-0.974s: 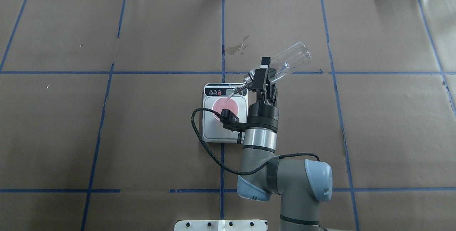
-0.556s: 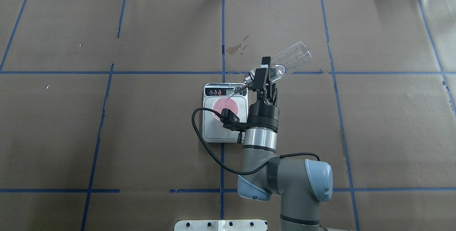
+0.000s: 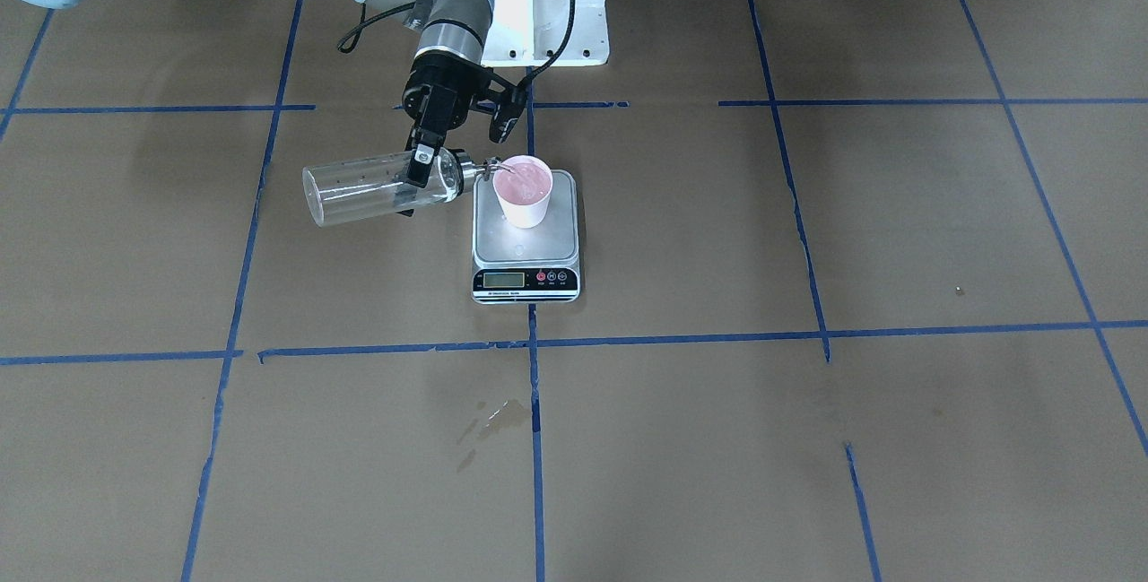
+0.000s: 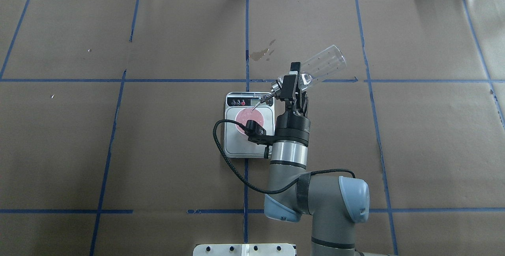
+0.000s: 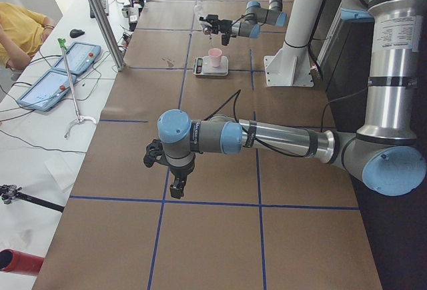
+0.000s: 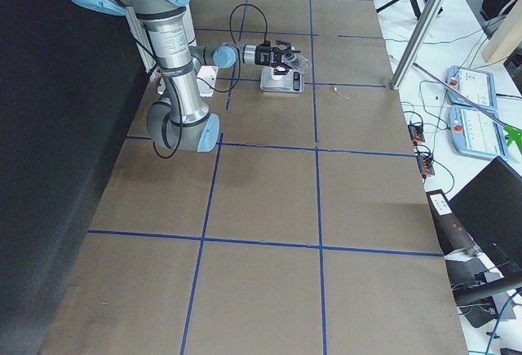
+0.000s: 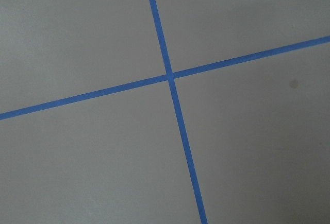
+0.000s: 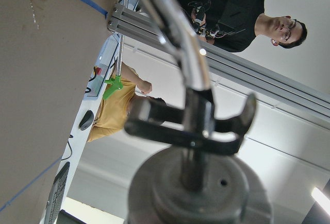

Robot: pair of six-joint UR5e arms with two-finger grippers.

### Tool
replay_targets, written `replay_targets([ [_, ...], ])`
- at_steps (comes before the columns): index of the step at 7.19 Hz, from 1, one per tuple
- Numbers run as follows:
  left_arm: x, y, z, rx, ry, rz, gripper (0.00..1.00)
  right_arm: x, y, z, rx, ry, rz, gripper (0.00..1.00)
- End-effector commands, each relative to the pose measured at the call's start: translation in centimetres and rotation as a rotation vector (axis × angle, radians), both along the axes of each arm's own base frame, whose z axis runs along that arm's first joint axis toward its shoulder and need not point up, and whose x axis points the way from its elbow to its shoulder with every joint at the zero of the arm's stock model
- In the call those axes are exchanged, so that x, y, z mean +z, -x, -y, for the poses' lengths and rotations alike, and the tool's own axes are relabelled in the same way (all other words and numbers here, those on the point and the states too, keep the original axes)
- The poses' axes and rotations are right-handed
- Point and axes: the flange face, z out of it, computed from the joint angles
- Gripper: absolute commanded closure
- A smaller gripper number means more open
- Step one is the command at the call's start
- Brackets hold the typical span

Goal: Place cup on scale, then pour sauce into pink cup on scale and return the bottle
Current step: 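Tilt the bottle with the right gripper to pour into the cup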

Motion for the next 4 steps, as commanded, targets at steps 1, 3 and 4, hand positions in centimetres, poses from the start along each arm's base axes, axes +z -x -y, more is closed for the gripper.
replay_targets([
  [1, 0.00, 0.00, 0.00, 0.000, 0.000, 0.000, 0.00, -0.05, 0.00, 0.00, 0.000, 0.000, 0.001, 1.00],
  [3, 0.00, 0.00, 0.00, 0.000, 0.000, 0.000, 0.00, -0.17, -0.05, -0.01, 0.000, -0.001, 0.011, 1.00],
  [4, 0.00, 0.00, 0.00, 0.000, 0.000, 0.000, 0.00, -0.21, -0.09, -0.02, 0.000, 0.000, 0.015, 1.00],
])
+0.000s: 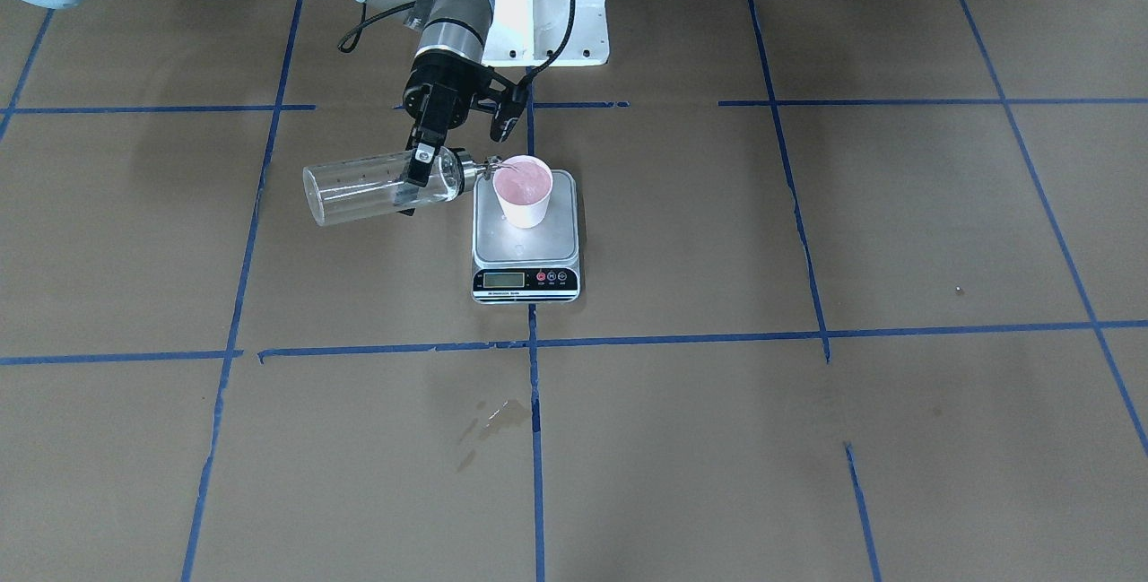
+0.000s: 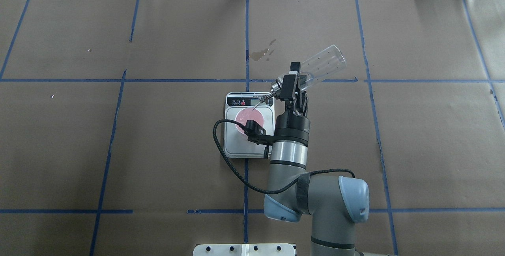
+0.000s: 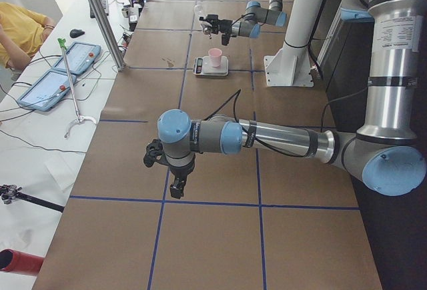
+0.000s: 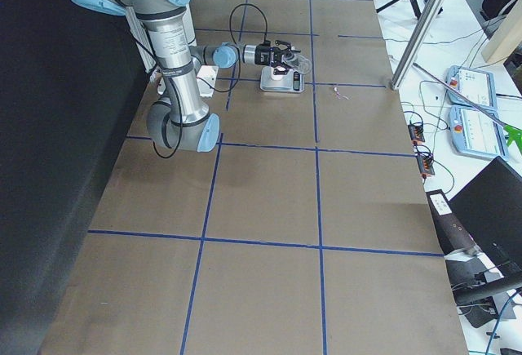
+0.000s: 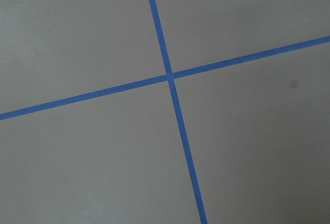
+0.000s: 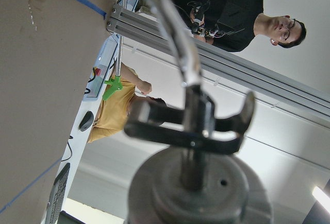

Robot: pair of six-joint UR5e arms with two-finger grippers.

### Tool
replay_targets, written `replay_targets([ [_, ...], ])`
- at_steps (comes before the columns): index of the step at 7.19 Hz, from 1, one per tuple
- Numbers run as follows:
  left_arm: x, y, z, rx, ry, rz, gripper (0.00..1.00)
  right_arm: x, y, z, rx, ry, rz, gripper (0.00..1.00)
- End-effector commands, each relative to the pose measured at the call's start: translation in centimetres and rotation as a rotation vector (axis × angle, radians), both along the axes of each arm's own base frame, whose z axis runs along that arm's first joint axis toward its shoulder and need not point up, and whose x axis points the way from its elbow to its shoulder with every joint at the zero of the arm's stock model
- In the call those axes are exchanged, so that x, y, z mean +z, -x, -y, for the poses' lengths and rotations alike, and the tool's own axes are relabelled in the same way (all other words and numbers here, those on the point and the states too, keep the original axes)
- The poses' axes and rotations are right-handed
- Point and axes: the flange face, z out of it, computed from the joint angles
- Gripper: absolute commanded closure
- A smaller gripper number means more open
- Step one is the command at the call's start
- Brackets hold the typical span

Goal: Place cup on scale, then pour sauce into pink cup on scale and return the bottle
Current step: 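Tilt the bottle with the right gripper to pour into the cup, then turn the bottle upright and move it back with the right gripper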

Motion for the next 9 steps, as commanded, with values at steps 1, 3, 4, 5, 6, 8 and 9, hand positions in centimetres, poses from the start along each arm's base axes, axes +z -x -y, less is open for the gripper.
replay_targets([
  [1, 0.0, 0.0, 0.0, 0.000, 0.000, 0.000, 0.00, -0.1, -0.2, 0.0, -0.001, 0.002, 0.013, 1.00],
  [3, -0.1, 0.0, 0.0, 0.000, -0.002, 0.000, 0.00, -1.4, -1.3, -0.3, -0.014, 0.029, 0.107, 1.00],
  [4, -0.1, 0.0, 0.0, 0.000, -0.002, 0.000, 0.00, -1.0, -1.8, -0.5, -0.034, 0.055, 0.214, 1.00],
  [5, -0.1, 0.0, 0.0, 0.000, -0.002, 0.000, 0.00, -0.4, -2.3, -0.7, -0.059, 0.074, 0.340, 1.00],
  [6, 0.0, 0.0, -0.1, 0.000, 0.000, 0.000, 0.00, -0.4, -2.6, -0.8, -0.082, 0.086, 0.438, 1.00],
  [8, -0.1, 0.1, -0.1, -0.002, -0.002, 0.000, 0.00, -0.8, -3.9, -1.2, -0.133, 0.108, 0.632, 1.00],
  [9, -0.2, 0.0, 0.0, 0.000, -0.005, 0.000, 0.00, -1.0, -5.0, -1.6, -0.147, 0.137, 0.803, 1.00],
])
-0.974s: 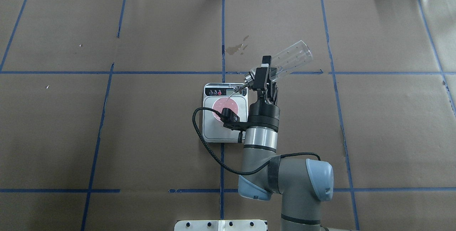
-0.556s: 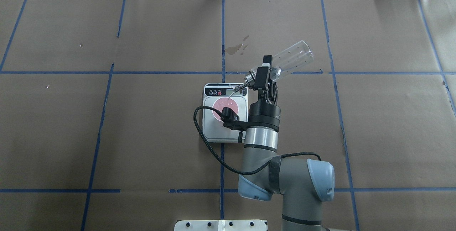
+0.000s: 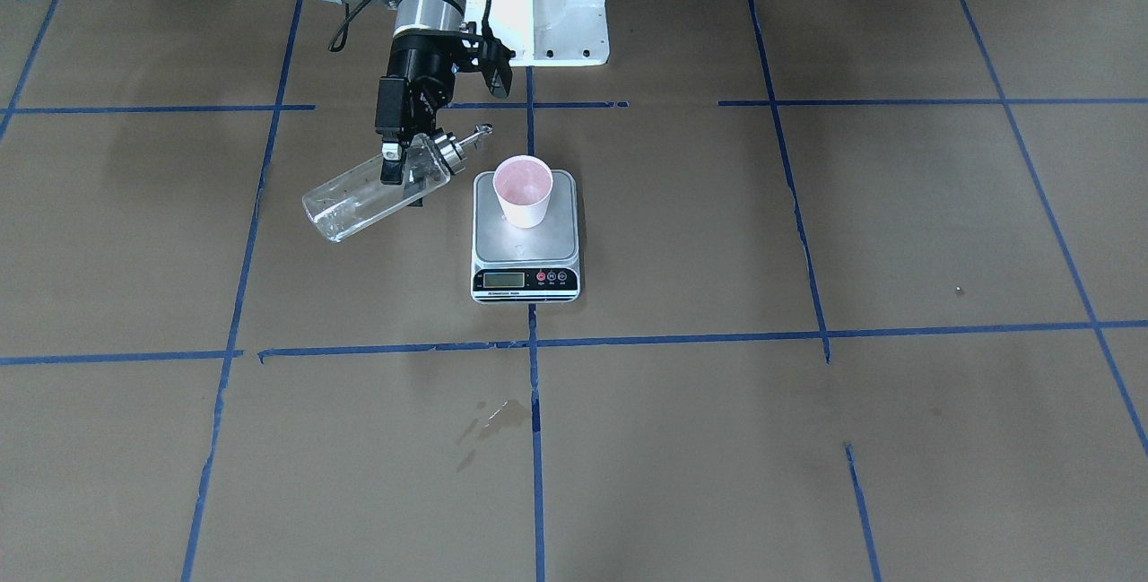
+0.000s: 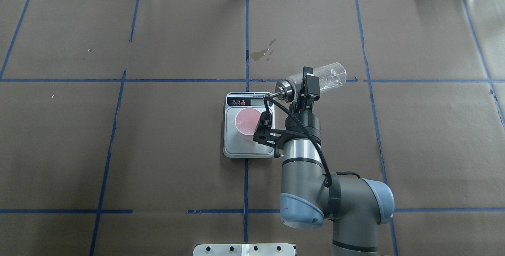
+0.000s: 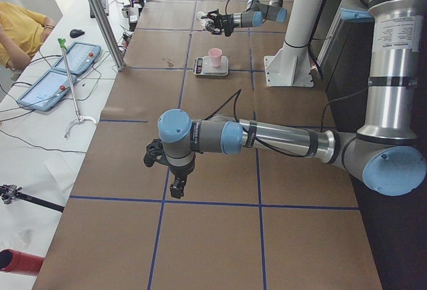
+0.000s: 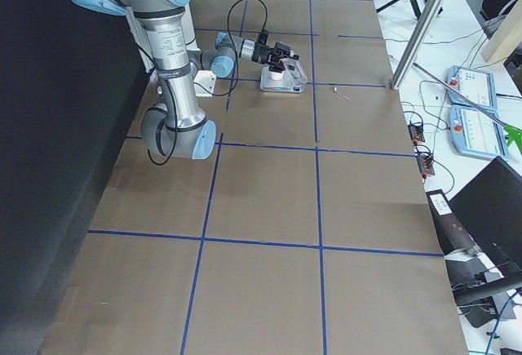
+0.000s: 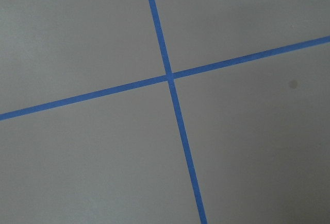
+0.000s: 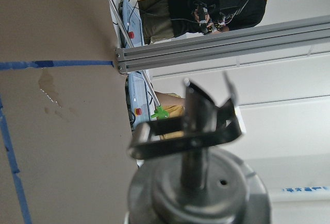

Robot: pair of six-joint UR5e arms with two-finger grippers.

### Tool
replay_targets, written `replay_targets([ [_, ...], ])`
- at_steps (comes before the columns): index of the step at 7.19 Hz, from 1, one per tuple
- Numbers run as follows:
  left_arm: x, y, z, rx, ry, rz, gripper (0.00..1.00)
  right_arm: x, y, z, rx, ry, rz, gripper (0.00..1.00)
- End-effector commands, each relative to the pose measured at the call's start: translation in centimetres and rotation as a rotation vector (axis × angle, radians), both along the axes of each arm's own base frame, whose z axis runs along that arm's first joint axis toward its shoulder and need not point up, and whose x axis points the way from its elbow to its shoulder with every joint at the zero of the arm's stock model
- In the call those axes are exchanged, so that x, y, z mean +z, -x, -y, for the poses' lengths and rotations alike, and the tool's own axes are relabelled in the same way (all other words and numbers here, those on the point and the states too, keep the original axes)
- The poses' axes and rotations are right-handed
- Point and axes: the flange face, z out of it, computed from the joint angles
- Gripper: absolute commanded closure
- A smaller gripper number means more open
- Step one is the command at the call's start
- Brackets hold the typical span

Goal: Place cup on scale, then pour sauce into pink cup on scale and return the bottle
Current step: 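Turn the bottle upright and move it back with the right gripper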

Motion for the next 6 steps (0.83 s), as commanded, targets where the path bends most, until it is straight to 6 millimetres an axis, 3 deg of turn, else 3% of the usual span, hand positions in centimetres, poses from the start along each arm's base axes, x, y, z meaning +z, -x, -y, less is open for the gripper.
replay_targets([
  [1, -0.1, 0.0, 0.1, 0.000, -0.003, 0.000, 0.00, -1.1, -2.6, -0.7, -0.050, 0.108, 0.388, 1.00],
  [5, -0.3, 0.0, 0.1, 0.001, -0.010, 0.000, 0.00, -1.3, -7.7, 0.1, -0.035, 0.429, 0.975, 1.00],
  [6, -0.3, 0.0, 0.1, 0.001, -0.010, 0.000, 0.00, 0.1, -8.4, 0.0, -0.005, 0.481, 1.082, 1.00],
])
